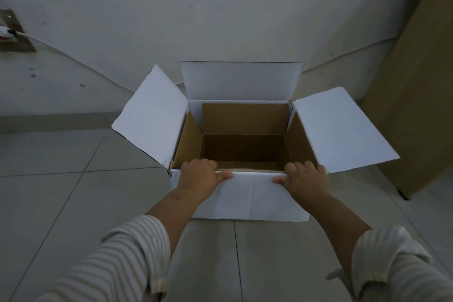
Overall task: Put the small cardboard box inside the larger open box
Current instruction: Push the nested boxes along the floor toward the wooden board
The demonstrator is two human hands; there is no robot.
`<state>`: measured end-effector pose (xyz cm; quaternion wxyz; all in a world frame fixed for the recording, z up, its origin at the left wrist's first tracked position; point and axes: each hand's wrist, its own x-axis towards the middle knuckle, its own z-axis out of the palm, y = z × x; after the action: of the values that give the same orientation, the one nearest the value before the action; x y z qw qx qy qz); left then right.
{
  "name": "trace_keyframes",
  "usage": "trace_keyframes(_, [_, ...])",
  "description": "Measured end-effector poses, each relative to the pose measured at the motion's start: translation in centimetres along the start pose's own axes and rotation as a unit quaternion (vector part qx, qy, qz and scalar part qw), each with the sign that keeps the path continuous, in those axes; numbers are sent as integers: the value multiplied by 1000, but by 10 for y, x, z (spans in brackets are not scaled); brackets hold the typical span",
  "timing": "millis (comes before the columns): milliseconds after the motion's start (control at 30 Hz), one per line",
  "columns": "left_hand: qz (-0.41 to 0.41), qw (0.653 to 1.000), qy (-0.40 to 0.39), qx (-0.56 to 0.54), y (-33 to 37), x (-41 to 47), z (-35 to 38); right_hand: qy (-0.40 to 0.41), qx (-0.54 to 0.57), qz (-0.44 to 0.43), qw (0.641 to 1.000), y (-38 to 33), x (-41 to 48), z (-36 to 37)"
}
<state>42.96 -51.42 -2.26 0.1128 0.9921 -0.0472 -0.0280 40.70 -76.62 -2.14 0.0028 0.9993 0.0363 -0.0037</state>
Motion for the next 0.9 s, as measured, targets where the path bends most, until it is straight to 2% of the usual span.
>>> trace_keyframes(333, [44,999,-13,-28,55,4,15,7,11,45,999,60,-20,3])
trace_keyframes(467, [22,999,44,11,40,0,15,36,60,59,996,50,-20,2])
trace_keyframes(633, [-1,997,79,6,47,-5,21,37,66,-6,997,38,-22,12])
trace_keyframes(900, [14,996,92,-15,70,17,28,72,112,56,990,75,-11,20])
